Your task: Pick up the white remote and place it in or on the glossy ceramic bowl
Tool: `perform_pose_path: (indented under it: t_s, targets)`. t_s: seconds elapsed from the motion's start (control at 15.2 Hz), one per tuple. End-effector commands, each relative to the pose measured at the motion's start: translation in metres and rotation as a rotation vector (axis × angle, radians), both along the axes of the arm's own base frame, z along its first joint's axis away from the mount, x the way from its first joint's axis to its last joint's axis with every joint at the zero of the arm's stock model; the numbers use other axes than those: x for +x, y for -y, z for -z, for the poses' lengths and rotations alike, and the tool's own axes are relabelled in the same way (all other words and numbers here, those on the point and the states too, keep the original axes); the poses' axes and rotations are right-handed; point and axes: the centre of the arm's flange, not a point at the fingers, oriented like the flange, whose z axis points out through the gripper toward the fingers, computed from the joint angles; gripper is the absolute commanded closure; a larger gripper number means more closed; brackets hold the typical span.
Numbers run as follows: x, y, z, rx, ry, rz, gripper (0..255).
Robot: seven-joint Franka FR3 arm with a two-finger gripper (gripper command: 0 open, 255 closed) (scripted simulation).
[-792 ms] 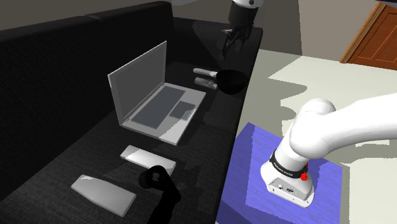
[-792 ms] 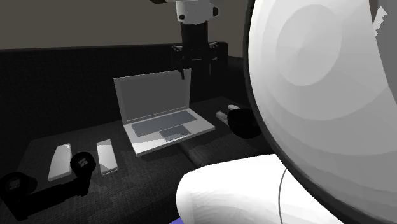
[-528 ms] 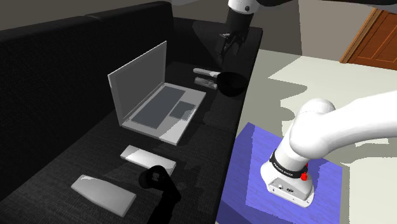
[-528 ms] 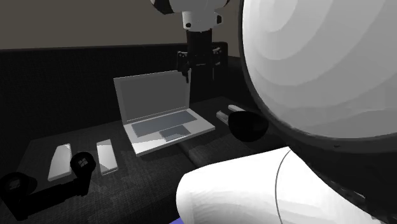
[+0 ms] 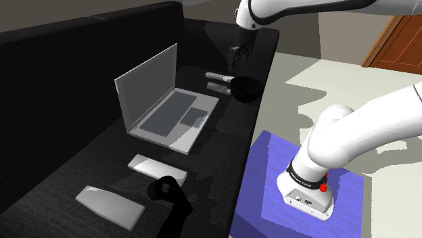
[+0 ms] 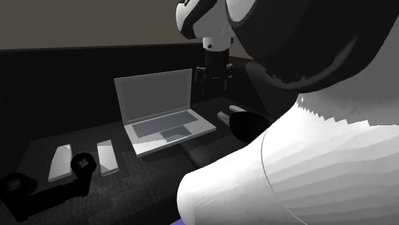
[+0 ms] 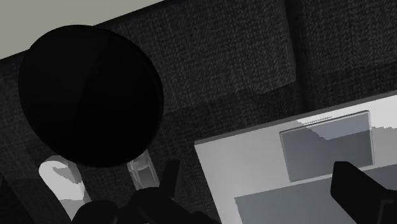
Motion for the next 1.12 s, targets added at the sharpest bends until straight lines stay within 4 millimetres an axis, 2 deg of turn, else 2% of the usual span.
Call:
perform_pose_path:
  t_s: [0.0,1.06]
  targets:
    - [0.016,0.016,0.017,0.003,-0.007,-0.026,0]
    - [0.145,0.132,0.151,0.036,-0.069,-0.22,0]
